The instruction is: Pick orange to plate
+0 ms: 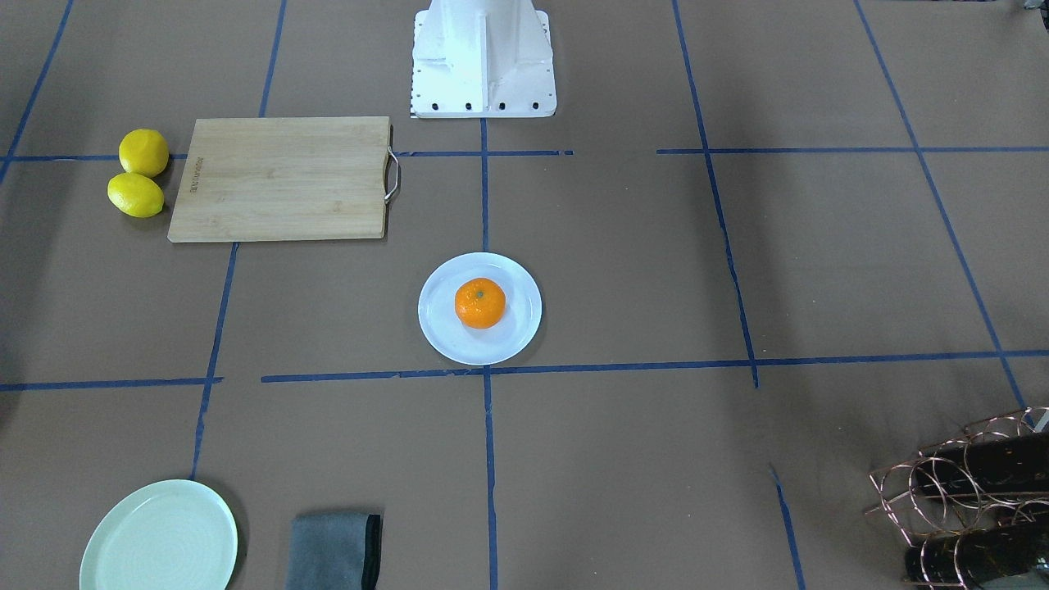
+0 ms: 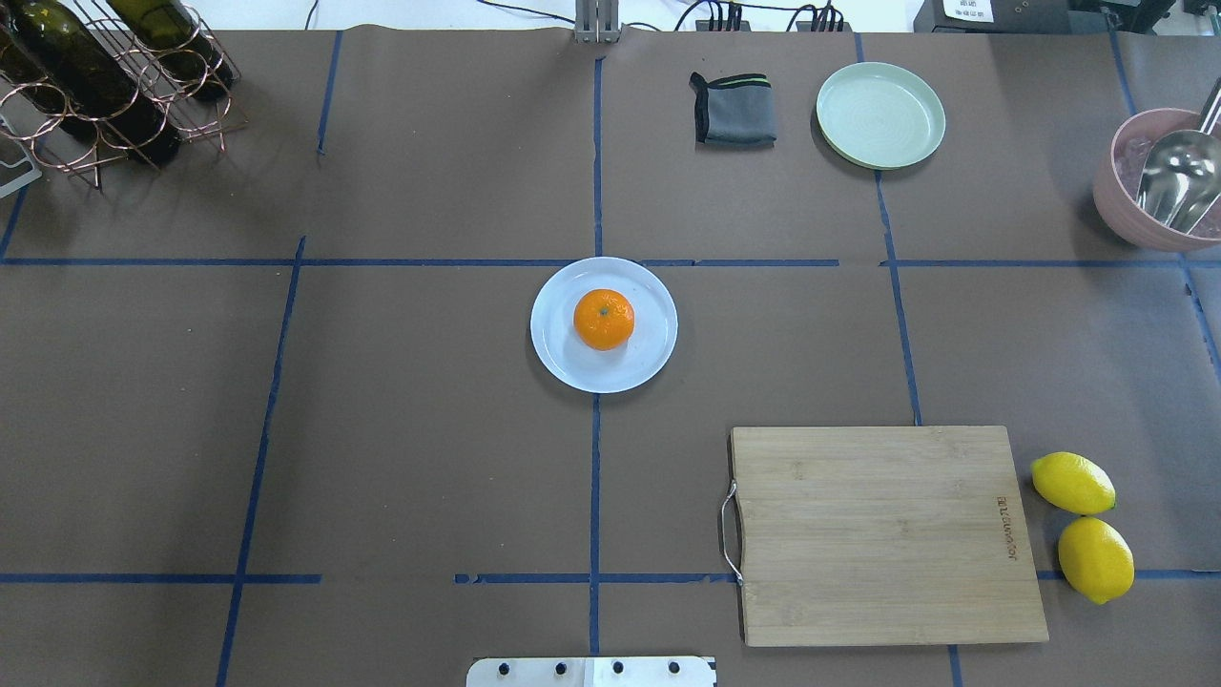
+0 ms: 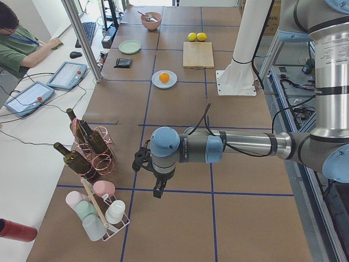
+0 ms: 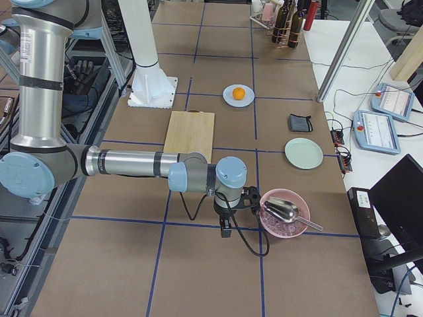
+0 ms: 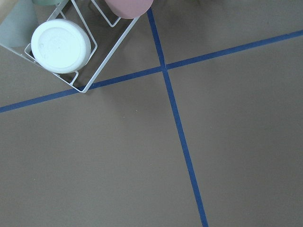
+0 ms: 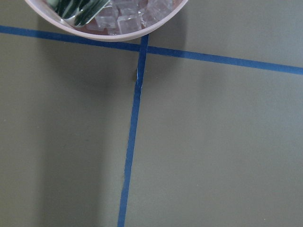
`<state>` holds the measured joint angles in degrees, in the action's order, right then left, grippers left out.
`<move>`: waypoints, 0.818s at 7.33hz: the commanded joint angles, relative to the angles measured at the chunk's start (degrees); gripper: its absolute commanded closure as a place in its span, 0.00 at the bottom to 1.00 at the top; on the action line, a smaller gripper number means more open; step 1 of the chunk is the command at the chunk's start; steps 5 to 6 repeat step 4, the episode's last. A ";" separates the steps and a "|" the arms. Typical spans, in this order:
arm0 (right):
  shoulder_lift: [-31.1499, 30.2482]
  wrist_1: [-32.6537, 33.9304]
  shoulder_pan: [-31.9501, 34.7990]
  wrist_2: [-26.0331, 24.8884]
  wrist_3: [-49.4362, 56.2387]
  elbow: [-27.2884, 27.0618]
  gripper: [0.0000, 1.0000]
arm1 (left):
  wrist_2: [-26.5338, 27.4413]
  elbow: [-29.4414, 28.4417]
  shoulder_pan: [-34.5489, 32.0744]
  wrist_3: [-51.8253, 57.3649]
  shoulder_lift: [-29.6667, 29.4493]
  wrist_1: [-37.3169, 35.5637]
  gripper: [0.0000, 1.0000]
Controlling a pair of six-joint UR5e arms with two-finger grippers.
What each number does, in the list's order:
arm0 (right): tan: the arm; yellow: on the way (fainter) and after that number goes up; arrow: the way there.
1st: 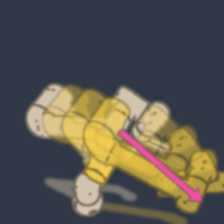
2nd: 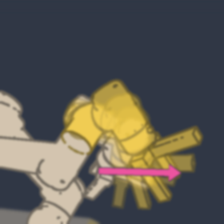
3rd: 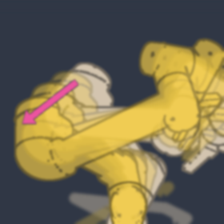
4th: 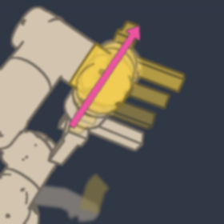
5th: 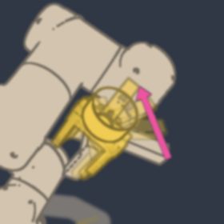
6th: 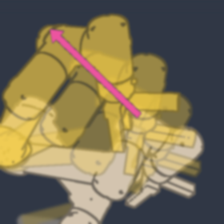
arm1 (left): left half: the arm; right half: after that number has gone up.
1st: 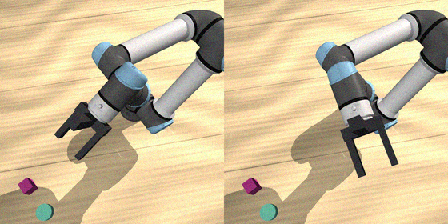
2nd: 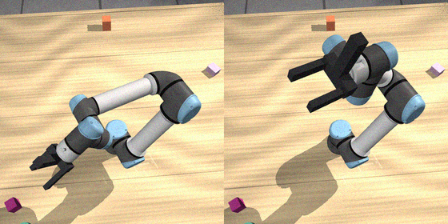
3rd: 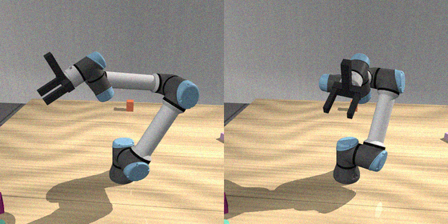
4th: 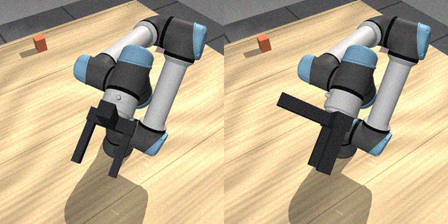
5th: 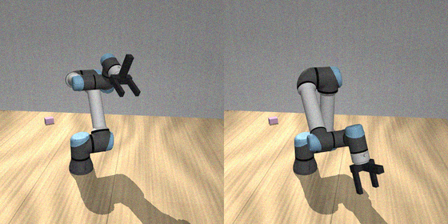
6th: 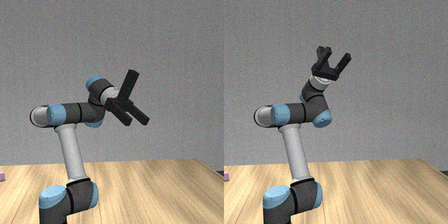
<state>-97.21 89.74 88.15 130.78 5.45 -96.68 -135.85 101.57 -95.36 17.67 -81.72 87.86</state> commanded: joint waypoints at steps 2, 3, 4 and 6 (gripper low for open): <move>0.00 -0.01 -0.87 0.00 0.00 0.00 0.00 | -0.03 0.03 0.00 0.00 -0.01 0.12 0.00; 0.00 -0.01 -1.14 0.00 0.00 0.00 0.00 | -0.03 -0.06 0.00 0.00 -0.10 0.12 0.00; 0.00 -0.09 -1.49 0.09 0.00 0.00 0.00 | -0.03 -0.06 0.00 0.00 -0.10 0.12 0.00; 0.00 -0.09 -1.49 0.09 0.00 0.00 0.00 | -0.03 -0.06 0.00 0.00 -0.10 0.12 0.00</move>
